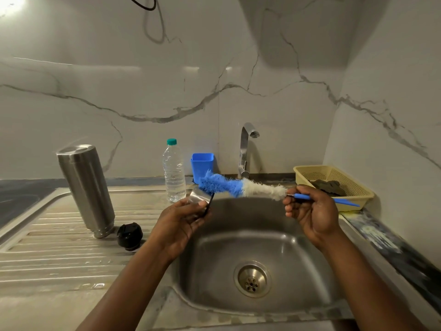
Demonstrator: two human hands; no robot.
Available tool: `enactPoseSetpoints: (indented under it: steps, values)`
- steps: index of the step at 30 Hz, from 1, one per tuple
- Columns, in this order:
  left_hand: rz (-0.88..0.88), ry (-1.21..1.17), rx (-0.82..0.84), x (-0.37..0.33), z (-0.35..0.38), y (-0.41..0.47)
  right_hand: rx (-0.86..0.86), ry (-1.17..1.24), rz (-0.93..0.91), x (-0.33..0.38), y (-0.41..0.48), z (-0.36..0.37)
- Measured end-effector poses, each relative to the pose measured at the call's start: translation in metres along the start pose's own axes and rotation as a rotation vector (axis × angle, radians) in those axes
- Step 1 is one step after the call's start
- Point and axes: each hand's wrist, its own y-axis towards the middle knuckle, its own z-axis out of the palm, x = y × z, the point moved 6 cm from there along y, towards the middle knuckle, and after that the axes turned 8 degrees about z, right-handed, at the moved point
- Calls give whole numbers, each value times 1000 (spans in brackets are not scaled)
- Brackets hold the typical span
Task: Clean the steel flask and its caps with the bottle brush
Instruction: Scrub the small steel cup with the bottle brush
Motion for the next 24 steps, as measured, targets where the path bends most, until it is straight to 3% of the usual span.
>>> enactPoseSetpoints:
  steps: [5,10,24]
  values:
    - [-32,-67,45,4,9,-7,49,-6,31,-11,0,13]
    - [-13,-127,-58,4,-2,1,1,3,-2,0,-1,1]
    - [2,21,-55,5,6,-6,61,-37,25,-14,-2,16]
